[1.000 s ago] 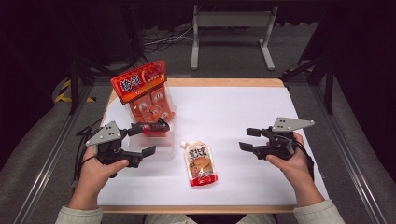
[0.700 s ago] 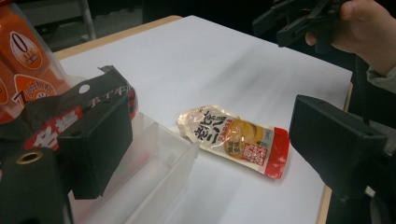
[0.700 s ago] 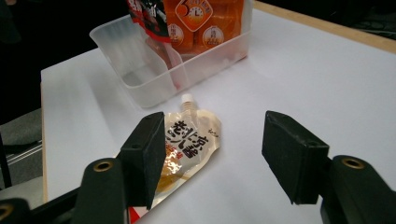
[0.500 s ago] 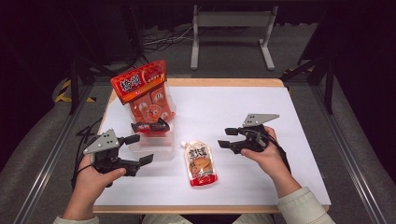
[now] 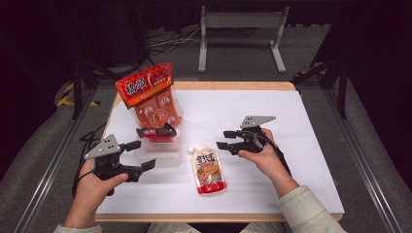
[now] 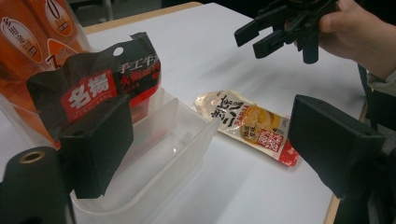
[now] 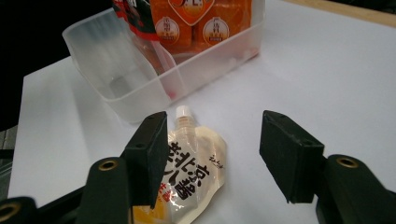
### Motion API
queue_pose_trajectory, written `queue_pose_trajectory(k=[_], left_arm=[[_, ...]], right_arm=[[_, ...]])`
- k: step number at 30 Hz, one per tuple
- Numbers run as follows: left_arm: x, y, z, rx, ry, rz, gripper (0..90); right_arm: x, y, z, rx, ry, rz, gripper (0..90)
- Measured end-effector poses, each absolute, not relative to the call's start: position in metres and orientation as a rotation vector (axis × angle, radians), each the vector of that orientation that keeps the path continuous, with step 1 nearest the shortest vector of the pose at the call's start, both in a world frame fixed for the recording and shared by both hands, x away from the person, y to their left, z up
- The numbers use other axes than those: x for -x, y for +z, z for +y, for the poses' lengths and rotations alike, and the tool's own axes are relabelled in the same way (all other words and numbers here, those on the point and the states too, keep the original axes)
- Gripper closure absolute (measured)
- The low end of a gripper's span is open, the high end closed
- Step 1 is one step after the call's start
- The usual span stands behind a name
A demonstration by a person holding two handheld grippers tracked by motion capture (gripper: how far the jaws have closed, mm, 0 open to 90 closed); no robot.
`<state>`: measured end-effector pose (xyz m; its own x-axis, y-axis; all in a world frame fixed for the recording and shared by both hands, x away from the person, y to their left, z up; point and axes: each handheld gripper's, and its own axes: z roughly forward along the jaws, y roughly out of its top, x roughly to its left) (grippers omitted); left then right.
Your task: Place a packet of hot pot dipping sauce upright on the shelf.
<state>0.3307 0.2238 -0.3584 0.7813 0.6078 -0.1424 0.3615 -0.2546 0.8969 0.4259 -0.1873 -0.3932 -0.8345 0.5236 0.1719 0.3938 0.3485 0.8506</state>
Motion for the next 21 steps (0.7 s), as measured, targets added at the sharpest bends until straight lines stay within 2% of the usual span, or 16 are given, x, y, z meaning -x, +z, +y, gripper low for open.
queue_pose_trajectory(k=[9, 21], left_arm=[[-0.330, -0.359, 0.224, -1.870, 0.275, 0.744, 15.1], [-0.333, -0.362, 0.220, -1.885, 0.273, 0.736, 15.0]], right_arm=[[-0.434, -0.409, -0.174, -0.890, 1.427, 2.534, 39.8], [-0.439, -0.422, -0.165, -0.907, 1.358, 2.585, 40.9]])
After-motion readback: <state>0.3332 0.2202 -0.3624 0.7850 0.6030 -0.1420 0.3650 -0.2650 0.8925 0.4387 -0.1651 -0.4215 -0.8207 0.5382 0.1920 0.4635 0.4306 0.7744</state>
